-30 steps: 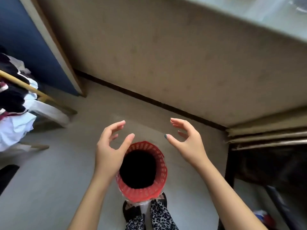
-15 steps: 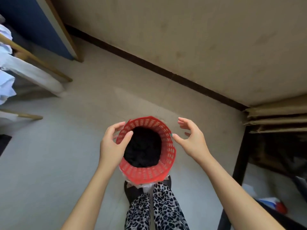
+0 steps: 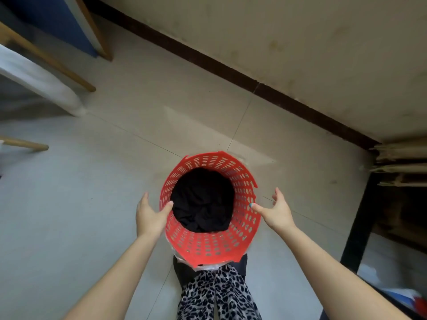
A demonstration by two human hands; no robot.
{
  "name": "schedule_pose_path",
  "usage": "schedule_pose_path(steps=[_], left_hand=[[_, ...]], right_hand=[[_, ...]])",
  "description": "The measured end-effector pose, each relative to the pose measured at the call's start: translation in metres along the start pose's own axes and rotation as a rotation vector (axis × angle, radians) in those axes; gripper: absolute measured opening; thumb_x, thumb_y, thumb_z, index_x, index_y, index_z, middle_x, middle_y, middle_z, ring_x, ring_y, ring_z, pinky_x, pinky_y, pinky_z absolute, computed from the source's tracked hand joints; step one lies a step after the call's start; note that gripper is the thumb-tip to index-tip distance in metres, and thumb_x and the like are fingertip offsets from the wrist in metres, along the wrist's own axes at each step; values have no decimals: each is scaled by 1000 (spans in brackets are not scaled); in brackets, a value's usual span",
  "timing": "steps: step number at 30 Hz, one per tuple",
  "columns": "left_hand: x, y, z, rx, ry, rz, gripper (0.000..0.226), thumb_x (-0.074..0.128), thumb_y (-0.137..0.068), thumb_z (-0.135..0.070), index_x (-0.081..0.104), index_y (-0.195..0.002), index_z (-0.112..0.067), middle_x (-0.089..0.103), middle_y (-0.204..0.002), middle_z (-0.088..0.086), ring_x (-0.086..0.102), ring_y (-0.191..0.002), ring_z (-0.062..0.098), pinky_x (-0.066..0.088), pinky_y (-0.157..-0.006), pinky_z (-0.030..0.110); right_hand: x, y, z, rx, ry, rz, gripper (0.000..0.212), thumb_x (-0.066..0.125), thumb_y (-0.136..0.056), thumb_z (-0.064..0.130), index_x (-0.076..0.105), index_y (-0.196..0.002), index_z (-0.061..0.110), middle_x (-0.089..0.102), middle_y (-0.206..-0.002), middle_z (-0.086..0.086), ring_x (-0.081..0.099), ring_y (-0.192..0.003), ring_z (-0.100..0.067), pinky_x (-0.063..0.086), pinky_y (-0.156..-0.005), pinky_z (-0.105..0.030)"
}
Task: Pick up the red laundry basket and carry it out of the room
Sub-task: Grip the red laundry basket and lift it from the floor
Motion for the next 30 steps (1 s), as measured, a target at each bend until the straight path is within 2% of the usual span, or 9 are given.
schedule_pose_path(steps=[3, 8, 11, 13, 16, 18, 24, 30], left_hand=[[9, -14, 28, -127, 9, 14, 94, 74, -79, -37, 22, -153, -13, 28, -160, 11, 28, -146, 31, 28, -116, 44], [28, -25, 63, -266, 41, 103, 96, 75, -79, -34, 19, -154, -16, 31, -158, 11, 35, -143, 33, 32, -114, 44], [40, -27, 75, -301, 91, 142, 92, 75, -80, -31, 21, -154, -19, 36, -155, 14, 40, -140, 33, 36, -112, 44], [48, -27, 79, -322, 131, 171, 83, 72, -82, -28, 28, -152, -19, 45, -149, 18, 50, -132, 34, 41, -108, 44], [56, -26, 80, -330, 142, 204, 53, 66, -87, -24, 53, -137, -18, 68, -122, 15, 66, -107, 33, 51, -97, 46], [59, -25, 78, -318, 126, 204, 39, 60, -90, -21, 59, -128, -17, 71, -116, 14, 67, -103, 34, 53, -94, 48], [59, -31, 79, -269, 53, 190, 35, 43, -96, -17, 59, -127, -15, 68, -118, 14, 63, -107, 35, 51, -96, 46], [54, -32, 74, -232, 96, 225, 30, 43, -97, -18, 61, -121, -17, 68, -104, 8, 66, -100, 34, 54, -90, 50]], right_hand=[[13, -13, -22, 94, 38, 30, 110, 81, -68, 37, 11, -150, 13, 25, -157, -13, 30, -142, -31, 32, -111, -45], [32, -28, -43, 179, 61, 66, 104, 79, -72, 35, 14, -149, 11, 33, -153, -15, 42, -135, -34, 41, -102, -43], [45, -35, -48, 176, 64, 88, 87, 75, -77, 28, 24, -146, 10, 49, -141, -15, 55, -122, -33, 48, -95, -43], [53, -38, -50, 175, 59, 115, 72, 72, -80, 24, 33, -140, 12, 59, -131, -14, 63, -111, -33, 51, -93, -45], [59, -41, -51, 184, 59, 119, 59, 66, -85, 17, 39, -137, 15, 62, -126, -13, 63, -110, -33, 50, -96, -51], [58, -42, -51, 186, 84, 97, 58, 61, -88, 12, 36, -141, 15, 60, -129, -13, 60, -115, -33, 48, -99, -51], [60, -49, -60, 196, 172, 103, 43, 42, -94, 8, 43, -136, 13, 61, -128, -15, 59, -115, -35, 48, -98, -52], [56, -45, -48, 153, 226, 113, 44, 41, -93, 7, 47, -136, 15, 60, -130, -12, 59, -117, -33, 49, -98, -48]])
Point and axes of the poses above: each hand's wrist, its own y-axis away from the middle knuckle, its own x-axis out of the palm, z = x × y, the point moved 9 cm from there along -y, towards the middle knuckle
